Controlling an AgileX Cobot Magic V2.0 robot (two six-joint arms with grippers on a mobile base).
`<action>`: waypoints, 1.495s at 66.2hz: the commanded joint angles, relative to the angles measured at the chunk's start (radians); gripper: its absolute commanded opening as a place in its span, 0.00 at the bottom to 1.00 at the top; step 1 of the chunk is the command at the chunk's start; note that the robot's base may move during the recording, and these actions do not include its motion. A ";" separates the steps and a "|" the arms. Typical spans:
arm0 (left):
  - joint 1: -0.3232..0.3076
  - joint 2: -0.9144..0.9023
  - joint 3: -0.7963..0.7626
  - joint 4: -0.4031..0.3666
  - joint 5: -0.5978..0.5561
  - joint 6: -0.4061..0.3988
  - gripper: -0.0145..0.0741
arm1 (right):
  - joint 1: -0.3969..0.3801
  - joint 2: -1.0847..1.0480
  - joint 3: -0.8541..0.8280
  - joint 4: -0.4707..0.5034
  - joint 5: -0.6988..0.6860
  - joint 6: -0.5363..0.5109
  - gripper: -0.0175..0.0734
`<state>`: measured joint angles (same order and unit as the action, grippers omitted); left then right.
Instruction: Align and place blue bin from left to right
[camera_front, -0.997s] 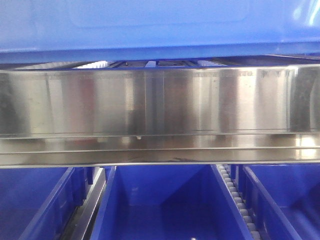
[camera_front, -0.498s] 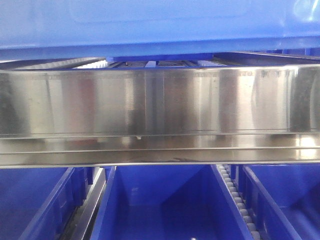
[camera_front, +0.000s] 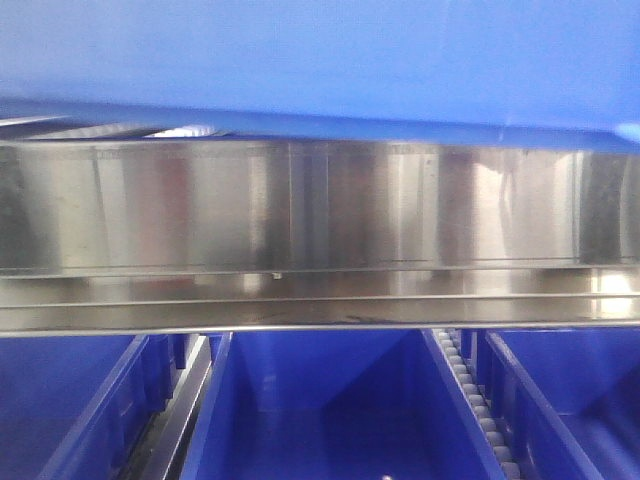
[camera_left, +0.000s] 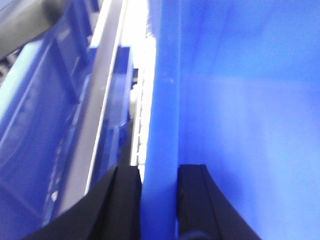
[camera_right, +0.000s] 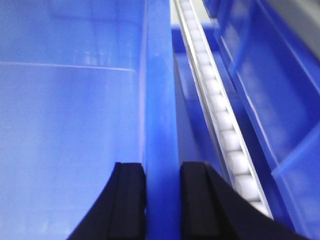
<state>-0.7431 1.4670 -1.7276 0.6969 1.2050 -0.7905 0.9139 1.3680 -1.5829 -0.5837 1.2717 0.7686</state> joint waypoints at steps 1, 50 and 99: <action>-0.030 -0.004 -0.013 -0.036 -0.150 -0.029 0.04 | 0.025 -0.006 -0.009 0.036 -0.317 0.000 0.12; -0.030 -0.004 -0.013 -0.053 -0.070 -0.014 0.04 | 0.025 -0.006 -0.009 -0.039 -0.444 0.000 0.12; -0.030 -0.004 -0.013 -0.057 -0.068 0.009 0.04 | 0.025 -0.006 -0.009 -0.048 -0.436 0.000 0.12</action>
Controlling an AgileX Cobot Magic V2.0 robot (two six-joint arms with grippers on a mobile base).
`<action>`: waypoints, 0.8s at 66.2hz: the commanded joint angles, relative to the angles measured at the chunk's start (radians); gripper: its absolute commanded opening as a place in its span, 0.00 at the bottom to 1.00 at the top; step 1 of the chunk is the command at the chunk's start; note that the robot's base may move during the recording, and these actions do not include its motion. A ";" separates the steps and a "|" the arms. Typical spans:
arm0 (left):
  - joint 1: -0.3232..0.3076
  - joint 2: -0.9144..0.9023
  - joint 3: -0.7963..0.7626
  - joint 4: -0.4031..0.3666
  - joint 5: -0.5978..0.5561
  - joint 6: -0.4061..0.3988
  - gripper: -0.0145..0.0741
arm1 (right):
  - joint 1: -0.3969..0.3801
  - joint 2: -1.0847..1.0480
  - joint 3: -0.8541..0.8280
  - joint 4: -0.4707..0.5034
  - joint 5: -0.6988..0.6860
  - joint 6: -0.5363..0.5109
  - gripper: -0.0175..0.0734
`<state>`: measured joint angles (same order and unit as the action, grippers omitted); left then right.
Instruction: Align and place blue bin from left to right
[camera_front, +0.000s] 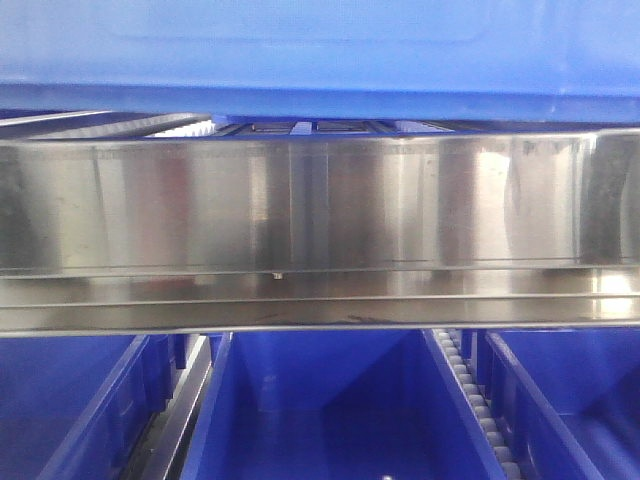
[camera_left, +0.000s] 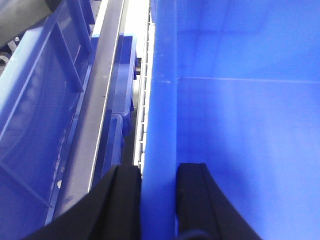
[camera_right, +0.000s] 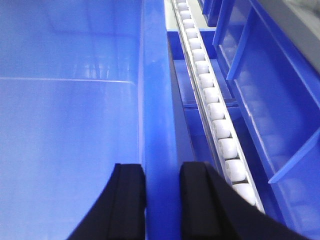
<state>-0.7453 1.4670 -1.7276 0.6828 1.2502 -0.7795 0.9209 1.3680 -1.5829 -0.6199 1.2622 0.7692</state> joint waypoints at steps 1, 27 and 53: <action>-0.028 -0.004 -0.013 -0.043 -0.113 -0.002 0.04 | 0.018 -0.006 -0.009 -0.012 -0.414 -0.001 0.12; -0.028 -0.004 -0.013 -0.042 -0.125 -0.002 0.04 | 0.018 -0.006 -0.009 -0.003 -0.264 -0.001 0.12; -0.028 -0.004 -0.013 -0.042 -0.125 -0.002 0.04 | 0.018 -0.006 -0.009 0.020 -0.140 -0.001 0.12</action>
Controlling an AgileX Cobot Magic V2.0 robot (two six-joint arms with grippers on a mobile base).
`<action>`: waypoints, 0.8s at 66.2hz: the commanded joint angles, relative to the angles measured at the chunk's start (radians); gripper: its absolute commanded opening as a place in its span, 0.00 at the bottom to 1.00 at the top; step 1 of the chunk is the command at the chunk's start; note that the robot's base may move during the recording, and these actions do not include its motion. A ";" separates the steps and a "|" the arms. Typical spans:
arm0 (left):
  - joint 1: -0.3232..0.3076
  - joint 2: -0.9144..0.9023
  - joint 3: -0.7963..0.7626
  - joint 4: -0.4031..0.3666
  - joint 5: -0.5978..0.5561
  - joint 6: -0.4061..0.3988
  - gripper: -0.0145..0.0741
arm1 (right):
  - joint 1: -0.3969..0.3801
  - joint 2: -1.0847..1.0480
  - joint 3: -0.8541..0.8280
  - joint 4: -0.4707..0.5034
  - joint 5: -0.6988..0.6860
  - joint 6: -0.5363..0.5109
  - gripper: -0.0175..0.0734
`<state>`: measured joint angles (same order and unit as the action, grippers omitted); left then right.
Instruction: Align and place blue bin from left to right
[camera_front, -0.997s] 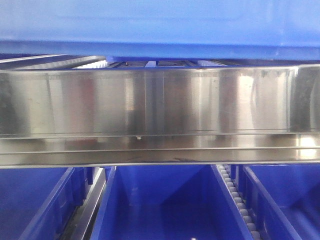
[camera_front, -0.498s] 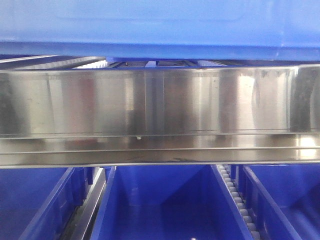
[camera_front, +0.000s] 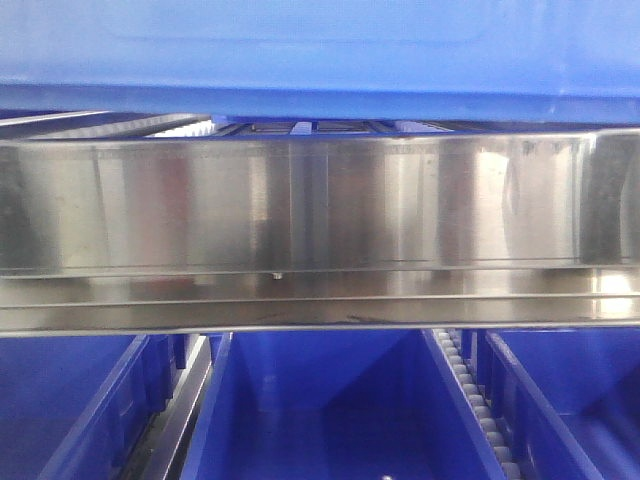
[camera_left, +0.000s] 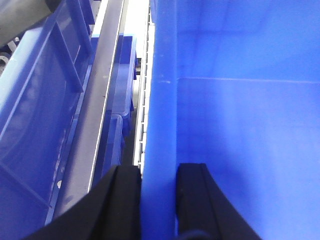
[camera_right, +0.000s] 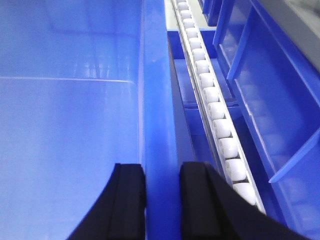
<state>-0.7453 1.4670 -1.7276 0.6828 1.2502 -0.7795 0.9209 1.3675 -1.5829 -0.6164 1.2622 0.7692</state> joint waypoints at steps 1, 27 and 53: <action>-0.028 -0.004 -0.013 -0.042 -0.125 -0.002 0.04 | 0.018 -0.006 -0.009 0.017 -0.136 -0.001 0.12; -0.028 -0.004 -0.013 -0.042 -0.125 -0.002 0.04 | 0.018 -0.006 -0.009 0.017 -0.142 -0.001 0.12; -0.028 -0.004 -0.013 -0.042 -0.125 -0.002 0.04 | 0.018 -0.006 -0.009 0.017 -0.146 -0.001 0.12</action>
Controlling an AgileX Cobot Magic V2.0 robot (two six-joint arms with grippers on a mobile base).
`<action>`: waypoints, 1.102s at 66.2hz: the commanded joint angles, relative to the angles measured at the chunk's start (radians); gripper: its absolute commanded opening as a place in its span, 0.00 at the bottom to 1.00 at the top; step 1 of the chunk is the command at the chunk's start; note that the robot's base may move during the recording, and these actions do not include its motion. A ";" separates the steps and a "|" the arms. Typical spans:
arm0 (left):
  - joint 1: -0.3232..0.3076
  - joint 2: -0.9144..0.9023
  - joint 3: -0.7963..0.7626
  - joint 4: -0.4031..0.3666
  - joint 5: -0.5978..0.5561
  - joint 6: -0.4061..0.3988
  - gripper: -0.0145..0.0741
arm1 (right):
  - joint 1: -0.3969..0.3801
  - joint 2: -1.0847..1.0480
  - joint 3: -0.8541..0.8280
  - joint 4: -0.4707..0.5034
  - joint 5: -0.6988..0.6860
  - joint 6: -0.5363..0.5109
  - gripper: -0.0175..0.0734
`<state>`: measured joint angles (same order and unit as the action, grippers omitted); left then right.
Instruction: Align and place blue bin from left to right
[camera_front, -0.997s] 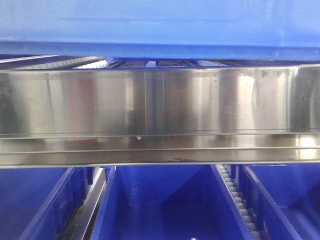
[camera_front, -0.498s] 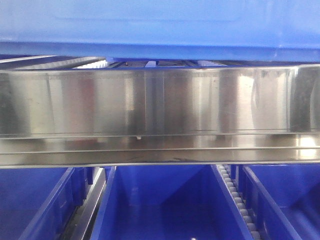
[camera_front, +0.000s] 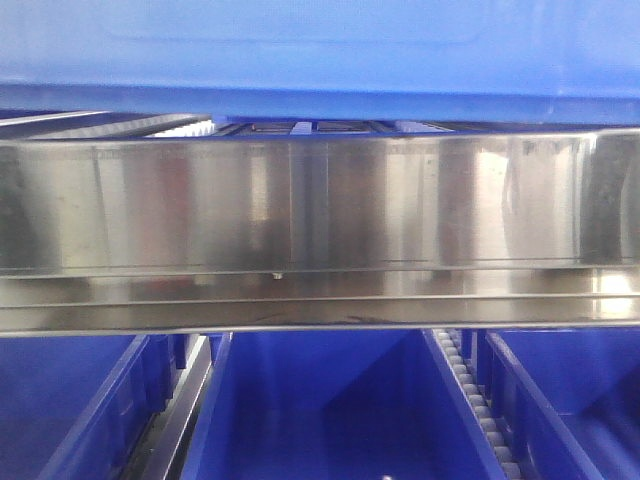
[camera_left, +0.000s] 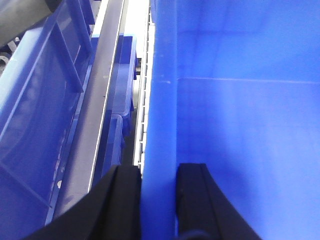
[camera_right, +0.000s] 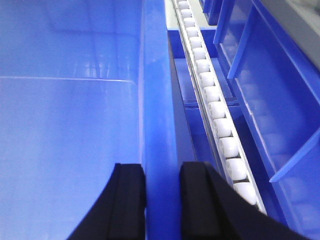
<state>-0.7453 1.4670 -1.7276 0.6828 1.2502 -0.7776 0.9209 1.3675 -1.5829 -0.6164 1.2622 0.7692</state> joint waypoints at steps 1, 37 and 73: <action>-0.028 -0.004 -0.013 -0.042 -0.125 -0.004 0.04 | 0.018 -0.006 -0.009 0.017 -0.146 -0.001 0.12; -0.028 -0.002 -0.013 -0.042 -0.125 -0.004 0.04 | 0.018 -0.006 -0.009 0.017 -0.147 -0.001 0.12; -0.028 -0.002 -0.013 -0.037 -0.125 -0.004 0.04 | 0.018 -0.006 -0.009 0.017 -0.147 -0.001 0.12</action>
<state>-0.7453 1.4670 -1.7276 0.6828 1.2502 -0.7776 0.9209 1.3675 -1.5829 -0.6144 1.2622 0.7692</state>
